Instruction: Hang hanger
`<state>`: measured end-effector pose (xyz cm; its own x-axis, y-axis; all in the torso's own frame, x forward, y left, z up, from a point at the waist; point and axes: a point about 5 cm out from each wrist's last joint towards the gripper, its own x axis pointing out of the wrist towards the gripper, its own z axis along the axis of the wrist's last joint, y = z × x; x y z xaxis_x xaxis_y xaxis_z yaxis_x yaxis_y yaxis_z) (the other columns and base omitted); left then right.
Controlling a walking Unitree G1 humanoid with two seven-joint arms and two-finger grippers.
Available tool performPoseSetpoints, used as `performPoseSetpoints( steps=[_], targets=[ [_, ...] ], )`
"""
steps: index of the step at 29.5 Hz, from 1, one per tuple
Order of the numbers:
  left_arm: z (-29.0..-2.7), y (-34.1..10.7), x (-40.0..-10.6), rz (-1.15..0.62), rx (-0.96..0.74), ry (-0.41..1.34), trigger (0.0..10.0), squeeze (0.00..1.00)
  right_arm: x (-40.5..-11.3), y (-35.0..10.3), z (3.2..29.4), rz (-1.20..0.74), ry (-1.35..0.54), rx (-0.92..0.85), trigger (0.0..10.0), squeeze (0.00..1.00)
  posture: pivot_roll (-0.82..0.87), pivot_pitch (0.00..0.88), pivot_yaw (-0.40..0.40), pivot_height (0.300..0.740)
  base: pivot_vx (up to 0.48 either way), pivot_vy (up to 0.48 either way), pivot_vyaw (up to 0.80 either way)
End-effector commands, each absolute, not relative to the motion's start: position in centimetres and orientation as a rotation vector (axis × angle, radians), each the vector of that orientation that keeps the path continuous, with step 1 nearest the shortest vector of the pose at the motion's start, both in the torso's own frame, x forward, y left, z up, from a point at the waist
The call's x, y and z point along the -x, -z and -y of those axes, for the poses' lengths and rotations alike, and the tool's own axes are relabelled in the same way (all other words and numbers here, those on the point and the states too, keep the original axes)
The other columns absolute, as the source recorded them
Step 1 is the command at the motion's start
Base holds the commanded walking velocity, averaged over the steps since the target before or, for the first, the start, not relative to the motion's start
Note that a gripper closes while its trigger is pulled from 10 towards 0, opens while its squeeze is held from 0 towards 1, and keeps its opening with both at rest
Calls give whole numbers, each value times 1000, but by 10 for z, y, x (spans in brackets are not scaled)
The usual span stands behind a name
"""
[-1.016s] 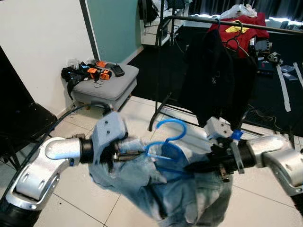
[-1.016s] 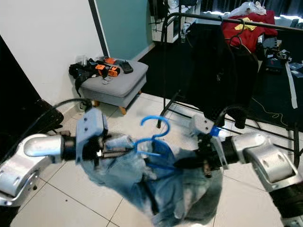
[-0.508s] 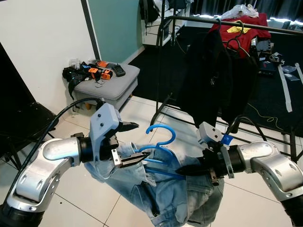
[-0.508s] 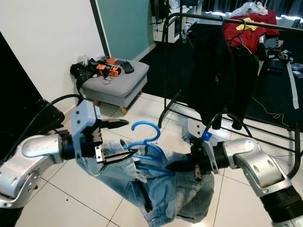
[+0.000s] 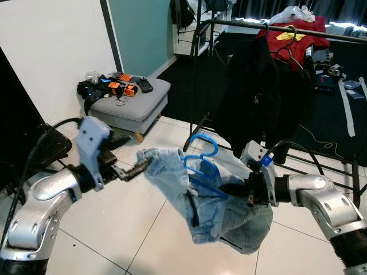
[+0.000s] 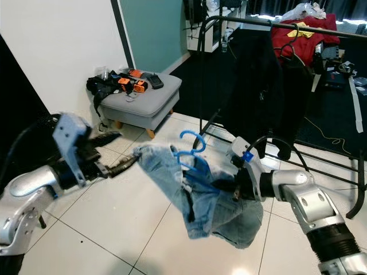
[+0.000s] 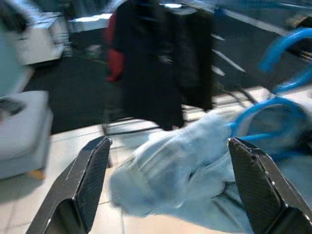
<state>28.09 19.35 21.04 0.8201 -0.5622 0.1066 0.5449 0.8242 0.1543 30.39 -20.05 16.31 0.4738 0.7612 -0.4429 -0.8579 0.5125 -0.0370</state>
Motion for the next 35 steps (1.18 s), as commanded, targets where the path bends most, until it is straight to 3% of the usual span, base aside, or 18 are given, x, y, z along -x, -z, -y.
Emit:
performPoseSetpoints(
  steps=[1,6,11,14,16,21,25,32,33,34,35],
  targets=[
    [-202,-205,-281,143,-89,518,10000,0,-309,-173,200,-329,-979,269,0,0,-46,69,31,740,0,0,0],
    [-214,-177,-279,96,33,297,10000,0,-326,-162,208,-300,-749,206,0,0,-49,70,35,740,0,0,0],
    [-221,-143,-276,-45,11,82,10000,0,-331,-147,209,-287,-596,123,0,0,-40,71,41,740,0,0,0],
    [-221,-143,-276,-45,11,82,10000,0,-331,-147,209,-287,-596,123,0,0,-40,71,41,740,0,0,0],
    [-217,-121,-262,-122,55,23,10000,0,-329,-129,208,-297,-474,58,0,0,-24,76,26,740,0,0,0],
    [-210,-112,-249,-130,96,19,10000,0,-324,-111,208,-311,-354,21,0,0,-17,78,21,740,0,0,0],
    [-197,-109,-242,-110,181,126,10000,0,-321,-100,204,-285,-291,-8,0,0,-8,73,22,740,0,0,0],
    [-194,-110,-241,-70,290,128,10000,0,-325,-105,208,-226,-195,-39,118,0,-8,74,19,740,0,0,0],
    [-196,-110,-240,-63,320,113,10000,0,-324,-106,208,-217,-179,-38,3294,0,-8,75,19,740,0,0,0],
    [-198,-110,-240,-54,343,101,10000,0,-324,-106,209,-212,-162,-48,9804,0,-12,74,21,740,0,0,0],
    [-198,-110,-240,-54,343,101,10000,0,-324,-106,209,-212,-162,-48,9804,0,-12,74,21,740,0,0,0]
  ],
)
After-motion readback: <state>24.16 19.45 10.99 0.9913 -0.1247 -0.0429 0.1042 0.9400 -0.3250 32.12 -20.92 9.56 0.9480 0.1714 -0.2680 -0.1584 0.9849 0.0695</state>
